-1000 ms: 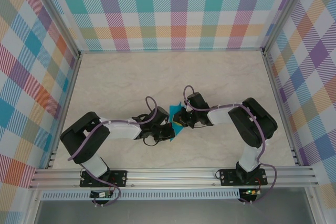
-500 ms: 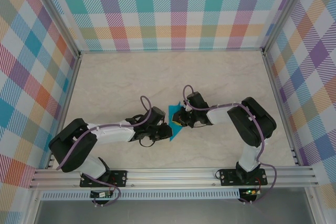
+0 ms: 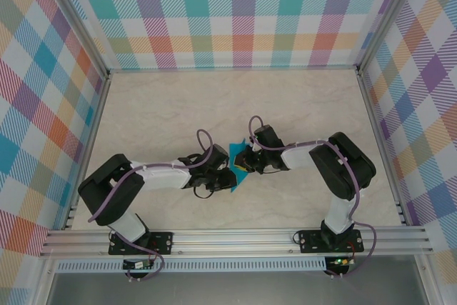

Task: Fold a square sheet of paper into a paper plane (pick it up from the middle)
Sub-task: Fourth fold the wing at the center of the table.

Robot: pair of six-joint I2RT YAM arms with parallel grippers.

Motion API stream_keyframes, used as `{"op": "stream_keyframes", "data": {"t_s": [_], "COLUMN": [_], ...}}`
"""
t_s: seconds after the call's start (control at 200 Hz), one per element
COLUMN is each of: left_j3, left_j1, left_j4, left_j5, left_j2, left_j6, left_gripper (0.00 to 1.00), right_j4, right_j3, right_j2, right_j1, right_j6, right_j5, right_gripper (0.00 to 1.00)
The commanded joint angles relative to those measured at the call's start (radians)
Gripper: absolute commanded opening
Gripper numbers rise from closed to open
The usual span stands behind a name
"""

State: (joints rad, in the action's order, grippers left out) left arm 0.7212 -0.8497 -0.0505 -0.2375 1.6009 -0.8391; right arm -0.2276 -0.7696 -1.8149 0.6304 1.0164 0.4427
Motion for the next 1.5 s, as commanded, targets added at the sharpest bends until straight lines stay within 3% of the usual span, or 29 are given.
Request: {"op": "stream_keyframes", "data": {"t_s": [0.0,0.2,0.42,0.685,0.93,1.21,1.34,1.495], "left_j3": [0.04,0.073,0.152,0.161,0.172,0.11,0.095,0.09], "left_j1": [-0.011,-0.019,-0.06,-0.081,-0.083,-0.086,-0.086,-0.083], "left_j4": [-0.042,-0.128,-0.314,-0.351,-0.361,-0.326,-0.184,-0.043], "left_j5": [0.017,0.032,0.124,0.155,0.157,0.256,0.163,0.03], "left_j2": [0.016,0.04,0.084,0.099,0.099,-0.113,-0.144,-0.062], "left_j6": [0.024,0.068,0.131,0.137,0.151,0.069,0.056,0.016], "left_gripper": [0.24,0.22,0.21,0.07,0.07,0.15,0.16,0.15], "right_j4": [0.177,0.178,0.182,0.181,0.184,0.188,0.189,0.187], "right_j3": [0.054,0.053,0.052,0.053,0.053,0.055,0.057,0.057], "right_j2": [-0.079,-0.078,-0.078,-0.083,-0.084,-0.083,-0.083,-0.086], "right_j1": [0.011,0.011,0.011,0.011,0.011,0.011,0.011,0.011], "right_j6": [-0.001,-0.003,-0.004,-0.004,-0.003,0.001,-0.001,0.001], "right_j5": [-0.084,-0.085,-0.085,-0.085,-0.085,-0.088,-0.088,-0.09], "right_gripper": [0.15,0.15,0.15,0.15,0.15,0.15,0.15,0.15]}}
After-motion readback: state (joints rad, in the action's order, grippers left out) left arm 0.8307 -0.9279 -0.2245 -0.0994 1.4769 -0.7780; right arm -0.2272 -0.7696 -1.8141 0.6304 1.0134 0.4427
